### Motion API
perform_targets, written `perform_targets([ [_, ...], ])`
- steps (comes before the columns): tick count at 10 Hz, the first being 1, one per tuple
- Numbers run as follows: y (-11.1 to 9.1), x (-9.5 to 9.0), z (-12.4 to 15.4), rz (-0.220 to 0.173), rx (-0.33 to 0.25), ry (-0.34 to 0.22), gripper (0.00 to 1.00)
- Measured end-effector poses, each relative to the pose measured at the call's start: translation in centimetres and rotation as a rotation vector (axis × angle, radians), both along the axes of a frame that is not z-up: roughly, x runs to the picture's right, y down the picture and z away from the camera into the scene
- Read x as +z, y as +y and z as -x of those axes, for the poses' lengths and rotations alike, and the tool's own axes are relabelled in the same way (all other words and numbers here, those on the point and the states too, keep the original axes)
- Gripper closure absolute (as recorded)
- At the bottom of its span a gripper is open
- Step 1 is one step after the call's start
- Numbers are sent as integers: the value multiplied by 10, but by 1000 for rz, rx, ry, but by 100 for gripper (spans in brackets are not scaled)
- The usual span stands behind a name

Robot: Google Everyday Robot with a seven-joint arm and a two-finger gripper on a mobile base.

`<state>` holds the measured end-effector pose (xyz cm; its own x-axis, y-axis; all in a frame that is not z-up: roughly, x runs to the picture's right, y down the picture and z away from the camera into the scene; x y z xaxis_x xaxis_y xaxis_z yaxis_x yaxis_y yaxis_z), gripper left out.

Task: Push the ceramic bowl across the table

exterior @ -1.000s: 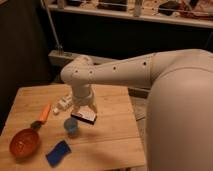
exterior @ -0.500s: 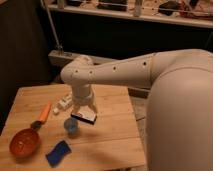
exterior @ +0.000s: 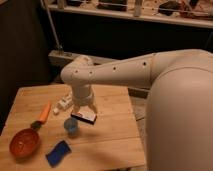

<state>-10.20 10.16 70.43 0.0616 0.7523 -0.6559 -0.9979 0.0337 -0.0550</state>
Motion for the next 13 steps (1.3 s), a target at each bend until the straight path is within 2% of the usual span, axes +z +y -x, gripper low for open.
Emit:
perform_targets([
  [2,-6,5,3,-14,-11,-14,35],
  [5,-29,30,32,-62,-66,-74,35],
  [7,-37,43,55,-65,-110,-106,35],
  [9,-36,45,80,-60,-157,-150,38],
  [13,-23,22,142,-69,-319,-264,78],
])
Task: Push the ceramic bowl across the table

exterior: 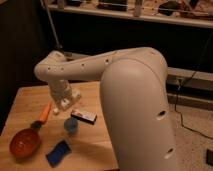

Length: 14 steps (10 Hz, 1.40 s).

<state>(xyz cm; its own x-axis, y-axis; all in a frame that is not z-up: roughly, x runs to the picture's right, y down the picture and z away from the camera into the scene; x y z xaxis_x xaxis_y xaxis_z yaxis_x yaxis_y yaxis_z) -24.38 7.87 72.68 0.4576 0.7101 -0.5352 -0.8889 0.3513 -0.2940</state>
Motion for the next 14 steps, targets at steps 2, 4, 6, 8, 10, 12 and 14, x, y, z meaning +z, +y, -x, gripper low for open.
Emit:
perform_targets([
  [2,8,-6,20,10,-48,-24,96],
  [4,13,-2,35,30,-73,-44,100],
  [6,15,9,46,61,-79,-65,100],
  [8,20,22,52,99,-92,-76,100],
  [10,27,34,61,133,-115,-89,100],
  [12,26,52,66,166,-117,-85,100],
  [14,23,66,73,195,-125,-80,100],
])
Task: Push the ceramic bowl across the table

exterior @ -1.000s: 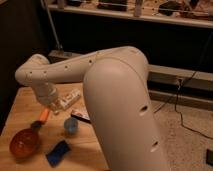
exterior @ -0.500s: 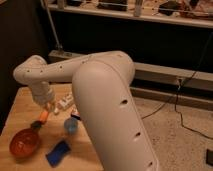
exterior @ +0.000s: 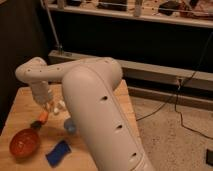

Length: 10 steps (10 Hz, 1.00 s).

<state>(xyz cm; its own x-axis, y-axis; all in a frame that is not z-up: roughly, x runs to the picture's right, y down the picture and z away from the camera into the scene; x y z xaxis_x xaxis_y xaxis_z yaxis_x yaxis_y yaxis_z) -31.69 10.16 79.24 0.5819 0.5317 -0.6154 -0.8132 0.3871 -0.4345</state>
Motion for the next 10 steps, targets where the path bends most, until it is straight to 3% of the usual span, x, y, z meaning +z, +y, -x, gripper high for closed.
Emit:
perform_targets([
  [2,2,3,11,21,-19,-6,100],
  [7,26,-27,20,31,-122,-41,100],
  [10,32,-33,22,32,-138,-52,99],
])
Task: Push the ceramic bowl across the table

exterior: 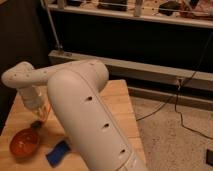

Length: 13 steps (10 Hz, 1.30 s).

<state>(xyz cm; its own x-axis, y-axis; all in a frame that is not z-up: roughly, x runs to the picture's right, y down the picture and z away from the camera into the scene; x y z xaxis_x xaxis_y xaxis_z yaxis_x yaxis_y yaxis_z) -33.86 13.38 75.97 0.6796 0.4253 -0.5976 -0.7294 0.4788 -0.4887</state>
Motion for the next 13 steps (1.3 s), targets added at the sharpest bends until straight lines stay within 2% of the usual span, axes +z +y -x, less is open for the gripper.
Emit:
perform_targets([
  [1,0,0,0,0,0,0,94],
  [7,0,0,1,1,0,-2,28],
  [8,0,4,2,-4,-5,-7,21],
  [9,-3,13,3,-25,-17,-15,20],
  [10,-1,30,13,-60,-40,-45,20],
  [11,6,42,25,-79,-59,-74,20],
  [13,23,60,34,-91,-82,-96,20],
])
